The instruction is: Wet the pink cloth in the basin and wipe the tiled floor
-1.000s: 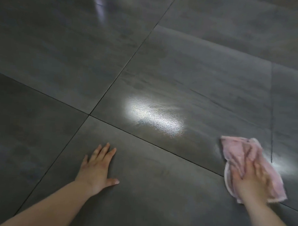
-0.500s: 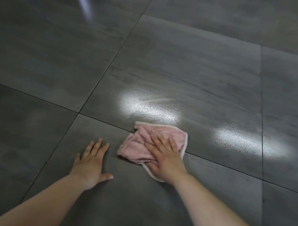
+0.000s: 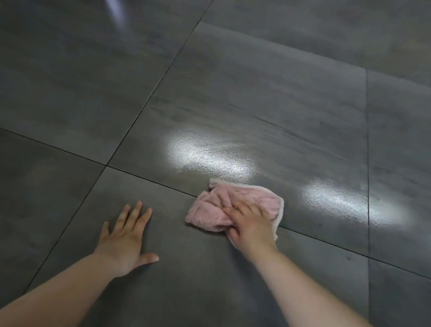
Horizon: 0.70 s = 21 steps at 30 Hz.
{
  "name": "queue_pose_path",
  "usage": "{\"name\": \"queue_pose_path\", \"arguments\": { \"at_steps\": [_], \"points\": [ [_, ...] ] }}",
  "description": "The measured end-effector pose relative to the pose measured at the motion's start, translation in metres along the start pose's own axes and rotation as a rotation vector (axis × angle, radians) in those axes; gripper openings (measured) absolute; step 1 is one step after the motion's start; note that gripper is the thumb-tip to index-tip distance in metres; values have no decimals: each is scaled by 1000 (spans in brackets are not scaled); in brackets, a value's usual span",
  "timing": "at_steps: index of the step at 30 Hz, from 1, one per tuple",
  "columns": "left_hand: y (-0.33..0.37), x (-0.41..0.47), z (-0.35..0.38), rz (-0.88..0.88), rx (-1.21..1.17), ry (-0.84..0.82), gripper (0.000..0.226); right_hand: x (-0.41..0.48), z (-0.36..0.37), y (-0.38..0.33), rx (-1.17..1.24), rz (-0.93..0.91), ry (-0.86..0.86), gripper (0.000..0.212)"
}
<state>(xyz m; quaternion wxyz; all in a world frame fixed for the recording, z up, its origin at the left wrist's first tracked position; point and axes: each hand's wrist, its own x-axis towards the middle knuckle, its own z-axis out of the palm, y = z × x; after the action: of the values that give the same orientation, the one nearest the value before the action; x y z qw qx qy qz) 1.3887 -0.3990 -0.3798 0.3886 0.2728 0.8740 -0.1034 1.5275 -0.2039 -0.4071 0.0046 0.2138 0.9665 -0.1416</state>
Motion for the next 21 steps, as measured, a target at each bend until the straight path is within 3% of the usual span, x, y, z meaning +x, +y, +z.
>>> {"name": "queue_pose_path", "arguments": {
  "at_steps": [3,6,8,11,14,17,19,21],
  "points": [
    [17,-22,-7,6,-227,-5,93,-7,-38,-5,304,107,40,44],
    [62,-81,-43,97,-959,-101,79,-24,-116,-24,464,255,229,41],
    [88,-134,-93,192,-1330,-132,66,-38,-169,-52,457,219,338,41],
    [102,-209,-184,374,-1618,-19,37,-60,-258,-106,514,153,321,45],
    [92,-292,-271,367,-1624,69,21,-80,-369,-159,799,141,116,44],
    [72,-385,-344,417,-1502,-5,26,-93,-484,-190,1155,377,72,25],
    [58,-443,-388,494,-1410,-61,28,-92,-548,-198,1270,516,72,46],
    [47,-490,-421,545,-1394,-53,23,-90,-601,-211,1365,491,-104,67]
  ]
}}
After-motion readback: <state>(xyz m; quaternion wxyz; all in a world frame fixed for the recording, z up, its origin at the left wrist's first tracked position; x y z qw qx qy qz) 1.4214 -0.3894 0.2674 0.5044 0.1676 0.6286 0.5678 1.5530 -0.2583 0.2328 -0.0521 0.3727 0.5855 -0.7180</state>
